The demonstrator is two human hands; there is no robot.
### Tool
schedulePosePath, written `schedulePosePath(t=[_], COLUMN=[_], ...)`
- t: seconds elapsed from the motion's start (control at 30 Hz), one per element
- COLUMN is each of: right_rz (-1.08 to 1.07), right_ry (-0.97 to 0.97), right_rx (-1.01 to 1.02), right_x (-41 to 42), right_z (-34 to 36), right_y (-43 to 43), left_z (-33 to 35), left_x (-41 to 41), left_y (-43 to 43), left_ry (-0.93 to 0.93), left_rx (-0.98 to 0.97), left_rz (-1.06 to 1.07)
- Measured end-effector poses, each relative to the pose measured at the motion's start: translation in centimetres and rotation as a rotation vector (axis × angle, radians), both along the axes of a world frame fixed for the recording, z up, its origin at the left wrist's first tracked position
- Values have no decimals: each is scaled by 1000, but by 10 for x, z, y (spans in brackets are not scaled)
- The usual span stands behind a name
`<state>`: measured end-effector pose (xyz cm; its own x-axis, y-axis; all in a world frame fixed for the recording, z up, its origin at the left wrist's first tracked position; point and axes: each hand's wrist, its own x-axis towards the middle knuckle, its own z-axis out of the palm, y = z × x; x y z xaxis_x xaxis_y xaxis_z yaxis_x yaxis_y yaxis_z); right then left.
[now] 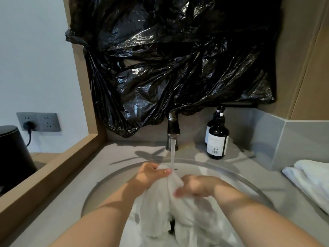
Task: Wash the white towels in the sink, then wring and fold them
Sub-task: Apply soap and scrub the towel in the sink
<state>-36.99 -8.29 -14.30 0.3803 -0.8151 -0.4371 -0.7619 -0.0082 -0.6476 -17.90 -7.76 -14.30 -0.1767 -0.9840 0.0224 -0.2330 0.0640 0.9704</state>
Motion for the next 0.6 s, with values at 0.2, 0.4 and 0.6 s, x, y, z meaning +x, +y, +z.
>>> schedulePosePath(t=[0.2, 0.4, 0.6], right_rz=[-593, -824, -742], right_ry=[-564, -601, -339], right_rx=[-207, -451, -533], right_x=[-9, 58, 55], right_z=[15, 19, 10], right_y=[-9, 11, 3], left_z=[-7, -9, -2], left_x=[-6, -34, -39], left_y=[-7, -6, 2], left_ry=[101, 236, 420], left_rx=[64, 183, 338], left_rz=[251, 281, 171])
